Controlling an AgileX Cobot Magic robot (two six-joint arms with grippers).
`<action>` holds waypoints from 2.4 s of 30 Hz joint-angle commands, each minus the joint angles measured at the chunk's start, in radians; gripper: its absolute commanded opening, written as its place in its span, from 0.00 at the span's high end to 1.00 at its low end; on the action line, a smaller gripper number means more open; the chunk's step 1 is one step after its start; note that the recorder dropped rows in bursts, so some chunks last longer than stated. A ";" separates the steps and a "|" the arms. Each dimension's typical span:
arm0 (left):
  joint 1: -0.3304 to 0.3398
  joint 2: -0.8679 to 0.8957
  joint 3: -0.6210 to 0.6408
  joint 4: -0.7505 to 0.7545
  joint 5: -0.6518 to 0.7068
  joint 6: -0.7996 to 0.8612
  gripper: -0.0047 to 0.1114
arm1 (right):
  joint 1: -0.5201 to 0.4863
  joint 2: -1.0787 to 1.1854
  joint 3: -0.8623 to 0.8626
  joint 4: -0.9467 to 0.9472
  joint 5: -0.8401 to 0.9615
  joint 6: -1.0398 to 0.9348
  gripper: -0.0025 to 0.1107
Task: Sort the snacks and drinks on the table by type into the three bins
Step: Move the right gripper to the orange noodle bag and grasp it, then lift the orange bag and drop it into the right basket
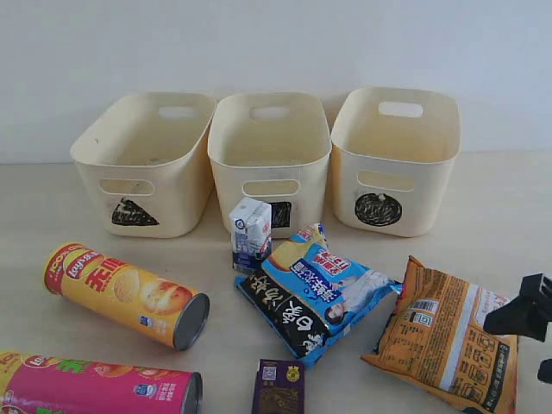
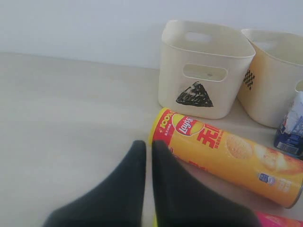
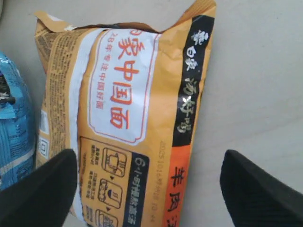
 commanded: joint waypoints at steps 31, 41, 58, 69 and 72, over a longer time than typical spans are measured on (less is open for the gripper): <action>0.001 -0.004 0.004 -0.006 -0.003 0.002 0.93 | 0.172 0.447 -0.111 0.346 0.217 -0.531 0.32; 0.001 -0.004 0.004 -0.006 -0.003 0.002 0.93 | 0.246 0.453 -0.146 0.346 0.139 -0.551 0.44; 0.001 -0.004 0.004 -0.006 -0.003 0.002 0.93 | 0.242 0.395 -0.146 0.346 0.235 -0.581 0.98; 0.001 -0.004 0.004 -0.006 -0.003 0.002 0.93 | 0.242 0.084 -0.146 0.325 0.373 -0.484 0.98; 0.001 -0.004 0.004 -0.006 -0.003 0.002 0.93 | 0.242 -0.020 -0.146 0.322 0.427 -0.455 0.98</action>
